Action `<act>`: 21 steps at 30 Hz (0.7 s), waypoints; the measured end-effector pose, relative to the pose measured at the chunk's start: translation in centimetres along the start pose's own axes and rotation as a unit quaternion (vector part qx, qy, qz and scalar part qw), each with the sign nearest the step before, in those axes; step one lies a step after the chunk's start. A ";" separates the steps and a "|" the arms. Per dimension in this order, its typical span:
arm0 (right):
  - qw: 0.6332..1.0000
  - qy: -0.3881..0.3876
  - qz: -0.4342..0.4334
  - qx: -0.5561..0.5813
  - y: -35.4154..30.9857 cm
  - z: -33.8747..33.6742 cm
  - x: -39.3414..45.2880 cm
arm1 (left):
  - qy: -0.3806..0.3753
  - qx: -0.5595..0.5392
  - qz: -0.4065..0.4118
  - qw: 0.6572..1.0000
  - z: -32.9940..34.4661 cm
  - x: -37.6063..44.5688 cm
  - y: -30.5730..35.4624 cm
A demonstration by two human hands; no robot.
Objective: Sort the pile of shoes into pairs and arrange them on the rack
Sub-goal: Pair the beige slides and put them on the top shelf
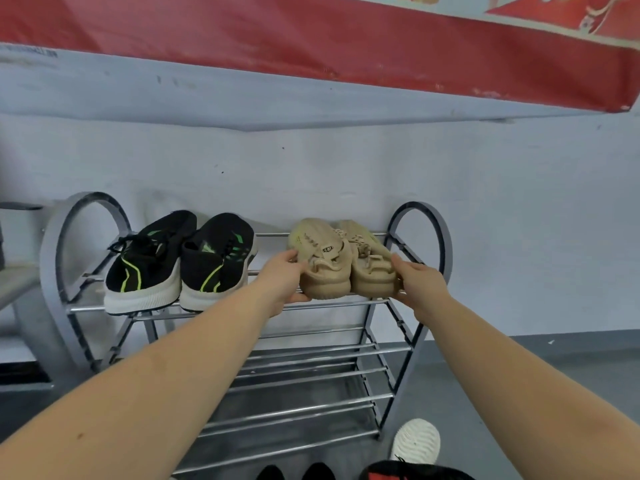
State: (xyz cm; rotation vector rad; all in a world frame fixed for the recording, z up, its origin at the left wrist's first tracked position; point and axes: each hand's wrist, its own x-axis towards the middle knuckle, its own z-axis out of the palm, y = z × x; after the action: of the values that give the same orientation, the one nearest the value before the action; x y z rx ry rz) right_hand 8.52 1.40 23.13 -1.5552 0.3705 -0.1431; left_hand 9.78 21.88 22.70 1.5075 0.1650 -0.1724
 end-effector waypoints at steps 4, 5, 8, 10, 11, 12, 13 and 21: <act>0.991 -0.008 -0.023 -0.133 0.3 -0.4 -0.7 | -0.001 0.074 0.015 0.997 0.3 -1.0 0.2; 0.988 -0.025 -0.034 -0.152 0.4 -0.6 -1.2 | 0.002 0.106 0.022 0.994 0.4 -1.3 0.3; 0.967 -0.065 -0.092 -0.227 0.8 -1.4 -2.9 | 0.017 0.223 0.059 0.973 0.8 -2.9 0.4; 0.943 -0.069 -0.128 -0.298 1.3 -2.1 -4.0 | 0.039 0.366 0.117 0.922 1.3 -3.9 0.1; 0.921 -0.068 -0.158 -0.349 1.6 -2.5 -4.6 | 0.053 0.427 0.145 0.891 1.5 -4.2 -0.3; 0.888 -0.067 -0.196 -0.410 1.8 -2.9 -5.1 | 0.060 0.476 0.172 0.860 1.8 -4.8 -0.7; 0.851 -0.068 -0.227 -0.468 2.2 -3.4 -5.6 | 0.062 0.517 0.200 0.830 2.3 -5.4 -1.2; 0.715 -0.099 -0.240 -0.649 6.7 -6.7 -10.1 | -0.093 0.720 0.268 0.634 6.1 -9.9 -6.0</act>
State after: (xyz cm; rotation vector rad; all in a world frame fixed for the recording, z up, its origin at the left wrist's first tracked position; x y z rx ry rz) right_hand -4.06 -1.55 18.13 -3.0402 -0.2327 -0.1093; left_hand -1.16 15.58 19.33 3.0433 -0.8168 0.0833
